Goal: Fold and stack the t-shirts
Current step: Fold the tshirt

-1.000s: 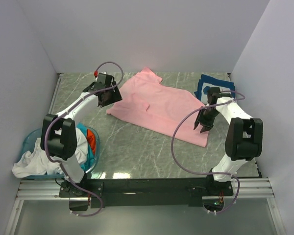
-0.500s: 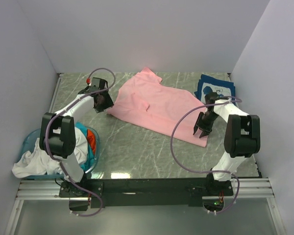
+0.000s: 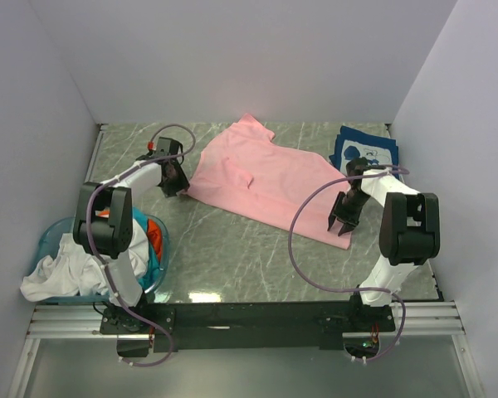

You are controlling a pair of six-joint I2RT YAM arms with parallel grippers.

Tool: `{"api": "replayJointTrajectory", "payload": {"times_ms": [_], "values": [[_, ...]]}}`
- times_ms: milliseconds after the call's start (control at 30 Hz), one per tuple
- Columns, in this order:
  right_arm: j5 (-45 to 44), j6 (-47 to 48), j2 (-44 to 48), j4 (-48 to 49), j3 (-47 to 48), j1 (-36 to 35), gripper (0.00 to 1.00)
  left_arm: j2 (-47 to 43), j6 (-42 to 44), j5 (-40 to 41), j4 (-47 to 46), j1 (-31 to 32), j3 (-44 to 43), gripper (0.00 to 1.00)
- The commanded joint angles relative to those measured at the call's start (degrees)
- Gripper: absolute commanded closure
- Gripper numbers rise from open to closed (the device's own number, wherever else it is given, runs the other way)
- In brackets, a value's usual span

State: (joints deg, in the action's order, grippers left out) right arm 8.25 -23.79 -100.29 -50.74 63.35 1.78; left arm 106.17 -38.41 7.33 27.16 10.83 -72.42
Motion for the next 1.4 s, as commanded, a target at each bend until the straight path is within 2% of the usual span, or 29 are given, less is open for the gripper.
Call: {"api": "replayJointTrajectory", "payload": {"times_ms": [0, 300, 733, 933, 1200, 1300, 1367], "values": [[-1.57, -0.64, 0.71, 0.29, -0.51, 0.15, 0.54, 1.4, -0.08, -0.65, -1.4, -0.46, -0.61, 0.55], [-2.1, -0.99, 0.27, 0.29, -1.13, 0.15, 0.54, 2.81, -0.43, -2.06, -2.72, -0.63, -0.26, 0.6], [-3.24, -0.99, -0.17, 0.47, -2.18, 0.15, 0.54, 5.54, 0.36, -0.48, -1.94, -0.99, -1.49, 0.89], [-3.94, -0.91, -0.61, 0.29, -2.27, 0.24, 0.55, 5.54, 2.03, 1.63, -1.32, -0.99, -2.64, 0.94], [-4.65, -0.82, -1.22, 0.47, -2.36, 0.24, 0.55, 5.45, 4.22, 3.3, -0.7, -1.07, -3.51, 0.94], [-5.0, -0.64, -1.05, 0.03, -1.92, 0.24, 0.54, 4.49, 4.66, 4.53, 0.09, -0.99, -4.13, 0.88], [-5.17, -0.12, -0.7, -0.32, -1.04, 0.24, 0.54, 3.0, 5.01, 4.97, 0.26, -0.99, -4.57, 0.75]]}}
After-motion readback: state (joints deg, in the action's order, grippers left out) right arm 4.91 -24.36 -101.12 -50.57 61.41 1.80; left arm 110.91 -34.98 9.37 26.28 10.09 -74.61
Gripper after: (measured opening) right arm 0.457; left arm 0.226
